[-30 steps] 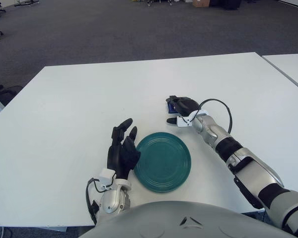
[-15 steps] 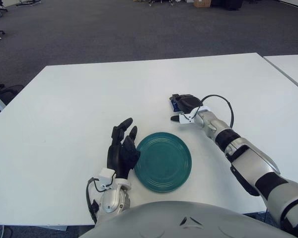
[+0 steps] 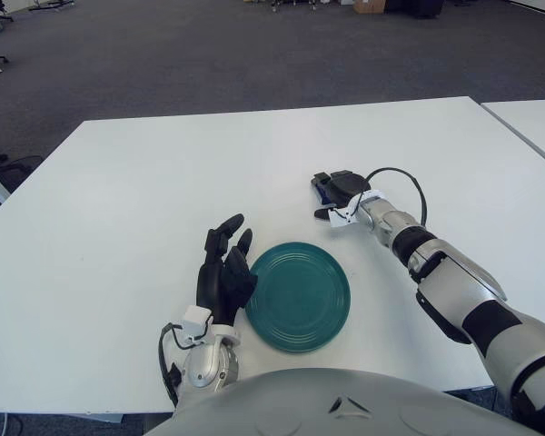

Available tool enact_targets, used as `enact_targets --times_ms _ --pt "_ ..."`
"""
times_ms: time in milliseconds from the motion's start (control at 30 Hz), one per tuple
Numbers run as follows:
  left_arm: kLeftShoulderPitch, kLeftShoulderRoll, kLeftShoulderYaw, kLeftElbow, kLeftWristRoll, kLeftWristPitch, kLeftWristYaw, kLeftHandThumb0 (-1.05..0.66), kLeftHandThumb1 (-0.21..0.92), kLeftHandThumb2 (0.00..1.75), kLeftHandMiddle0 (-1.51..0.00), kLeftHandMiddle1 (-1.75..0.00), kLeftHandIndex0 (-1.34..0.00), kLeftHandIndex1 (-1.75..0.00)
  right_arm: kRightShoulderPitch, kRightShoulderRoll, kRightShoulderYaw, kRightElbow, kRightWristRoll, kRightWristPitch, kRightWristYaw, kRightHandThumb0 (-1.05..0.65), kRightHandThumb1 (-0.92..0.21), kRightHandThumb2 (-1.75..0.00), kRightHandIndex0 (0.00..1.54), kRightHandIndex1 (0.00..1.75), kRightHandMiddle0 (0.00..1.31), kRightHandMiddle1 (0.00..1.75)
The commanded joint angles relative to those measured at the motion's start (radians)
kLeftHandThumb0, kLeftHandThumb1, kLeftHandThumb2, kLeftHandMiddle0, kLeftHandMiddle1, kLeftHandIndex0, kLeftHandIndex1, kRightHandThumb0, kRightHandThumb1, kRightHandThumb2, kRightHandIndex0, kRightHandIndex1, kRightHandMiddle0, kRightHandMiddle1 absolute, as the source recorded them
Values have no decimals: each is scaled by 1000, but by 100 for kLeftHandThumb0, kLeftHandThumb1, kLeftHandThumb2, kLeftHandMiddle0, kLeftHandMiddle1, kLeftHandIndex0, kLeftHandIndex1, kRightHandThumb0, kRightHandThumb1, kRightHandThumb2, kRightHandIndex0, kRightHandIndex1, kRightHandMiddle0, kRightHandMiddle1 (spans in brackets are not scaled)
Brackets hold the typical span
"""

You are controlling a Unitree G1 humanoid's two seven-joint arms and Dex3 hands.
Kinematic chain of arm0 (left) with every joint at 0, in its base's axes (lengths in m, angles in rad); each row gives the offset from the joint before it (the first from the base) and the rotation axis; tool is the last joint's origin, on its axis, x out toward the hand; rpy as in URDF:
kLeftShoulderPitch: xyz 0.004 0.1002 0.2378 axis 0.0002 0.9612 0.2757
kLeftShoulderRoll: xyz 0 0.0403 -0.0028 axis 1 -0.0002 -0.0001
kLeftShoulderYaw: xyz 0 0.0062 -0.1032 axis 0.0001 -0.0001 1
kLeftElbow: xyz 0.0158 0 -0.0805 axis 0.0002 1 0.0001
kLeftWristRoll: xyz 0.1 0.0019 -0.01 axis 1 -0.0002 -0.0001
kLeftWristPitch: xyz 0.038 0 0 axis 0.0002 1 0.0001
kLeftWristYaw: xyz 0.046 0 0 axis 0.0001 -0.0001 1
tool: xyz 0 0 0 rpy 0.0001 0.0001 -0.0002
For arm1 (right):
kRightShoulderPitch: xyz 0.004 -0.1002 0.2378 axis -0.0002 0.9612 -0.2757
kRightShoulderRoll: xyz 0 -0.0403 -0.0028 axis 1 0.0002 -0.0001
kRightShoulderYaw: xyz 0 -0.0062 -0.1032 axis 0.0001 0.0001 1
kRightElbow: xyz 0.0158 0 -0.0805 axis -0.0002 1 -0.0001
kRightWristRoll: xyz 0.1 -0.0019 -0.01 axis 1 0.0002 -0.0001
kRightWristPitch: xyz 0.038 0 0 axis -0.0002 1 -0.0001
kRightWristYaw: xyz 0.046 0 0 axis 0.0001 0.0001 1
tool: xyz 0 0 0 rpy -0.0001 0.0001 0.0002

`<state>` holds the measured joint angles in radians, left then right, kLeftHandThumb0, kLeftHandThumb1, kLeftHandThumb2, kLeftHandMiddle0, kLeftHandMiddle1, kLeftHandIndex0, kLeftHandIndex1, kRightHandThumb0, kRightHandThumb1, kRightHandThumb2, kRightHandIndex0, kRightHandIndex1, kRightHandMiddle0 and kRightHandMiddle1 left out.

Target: Put the gum into the plate.

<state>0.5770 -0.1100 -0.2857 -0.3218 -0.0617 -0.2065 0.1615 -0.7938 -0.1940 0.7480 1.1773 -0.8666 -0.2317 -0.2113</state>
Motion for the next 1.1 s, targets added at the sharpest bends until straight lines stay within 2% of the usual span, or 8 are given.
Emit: enact_targets --times_ms 0,367,600,733,767,900,1067 --pt "-17 -48 -18 -12 -4 -5 12 -102 92 89 -58 -15 -16 -93 6 8 22 36 -20 -6 8 -77 -92 -80 45 5 0 70" --pt "-13 -48 -22 -16 0 -11 22 -101 92 88 -58 -16 -15 -92 1 27 49 103 -30 -9 -39 -75 -92 -77 60 9 2 87" --pt "-9 -48 -24 -26 4 -3 35 -101 92 88 -58 -18 -18 -93 18 29 50 128 -30 -17 -125 -72 -92 -80 69 15 15 98" --pt "-8 -46 -25 -27 11 -4 42 -100 92 87 -59 -19 -18 -93 22 59 58 158 -35 3 -159 -71 -92 -82 72 18 19 104" --pt "-4 -46 -27 -32 12 -4 44 -100 92 87 -59 -20 -18 -93 23 66 64 164 -40 5 -173 -70 -92 -82 72 20 19 107" --pt "6 -46 -32 -43 21 -4 54 -100 92 87 -59 -20 -18 -93 24 70 82 172 -55 -5 -210 -70 -92 -82 61 46 20 113" --pt "1 -48 -29 -36 42 -6 71 -100 92 87 -58 -21 -17 -92 26 75 94 175 -56 -13 -230 -69 -92 -81 56 59 21 118"
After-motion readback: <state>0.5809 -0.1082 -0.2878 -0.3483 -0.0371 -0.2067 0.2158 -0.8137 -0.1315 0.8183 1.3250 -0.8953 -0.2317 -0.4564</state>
